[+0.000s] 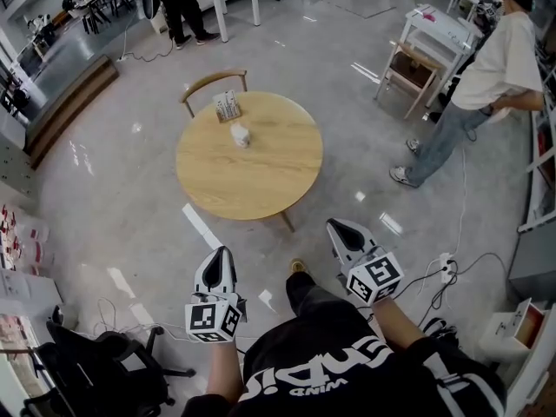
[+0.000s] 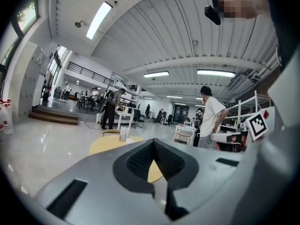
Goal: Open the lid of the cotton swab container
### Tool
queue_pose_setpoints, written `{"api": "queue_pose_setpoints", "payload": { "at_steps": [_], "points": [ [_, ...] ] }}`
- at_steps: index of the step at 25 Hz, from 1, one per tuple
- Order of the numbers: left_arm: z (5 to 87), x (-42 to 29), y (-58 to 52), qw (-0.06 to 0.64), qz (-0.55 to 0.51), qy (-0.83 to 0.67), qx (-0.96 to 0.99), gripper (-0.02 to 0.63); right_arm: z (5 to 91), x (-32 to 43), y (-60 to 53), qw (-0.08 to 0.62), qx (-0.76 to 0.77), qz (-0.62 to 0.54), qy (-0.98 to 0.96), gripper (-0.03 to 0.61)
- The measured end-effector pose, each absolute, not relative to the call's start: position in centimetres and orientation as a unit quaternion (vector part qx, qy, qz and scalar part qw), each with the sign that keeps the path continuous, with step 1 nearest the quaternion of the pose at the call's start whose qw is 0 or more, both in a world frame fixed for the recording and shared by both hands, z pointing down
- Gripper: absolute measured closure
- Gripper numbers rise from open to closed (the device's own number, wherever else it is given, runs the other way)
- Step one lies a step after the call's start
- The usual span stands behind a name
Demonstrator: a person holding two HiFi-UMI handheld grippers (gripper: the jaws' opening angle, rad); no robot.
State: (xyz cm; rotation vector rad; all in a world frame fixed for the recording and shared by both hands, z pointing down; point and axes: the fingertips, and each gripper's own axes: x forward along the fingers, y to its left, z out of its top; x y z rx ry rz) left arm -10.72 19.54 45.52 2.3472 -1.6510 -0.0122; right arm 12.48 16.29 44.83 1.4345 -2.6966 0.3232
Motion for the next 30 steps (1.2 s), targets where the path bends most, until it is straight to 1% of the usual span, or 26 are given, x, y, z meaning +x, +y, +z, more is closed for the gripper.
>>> {"api": "queue_pose_setpoints", "payload": {
  "at_steps": [17, 30],
  "points": [
    [43.7, -10.8, 8.6, 0.132, -0.008, -0.610, 0.782, 0.604, 43.2, 12.6, 3.6, 0.036, 0.428, 0.106, -0.897, 0.577],
    [44.6, -12.9, 2.5, 0.134, -0.008, -0.622, 0.771, 0.604, 44.6, 9.2, -3.3, 0.043, 0.401, 0.109, -0.909, 0.575]
  ]
}}
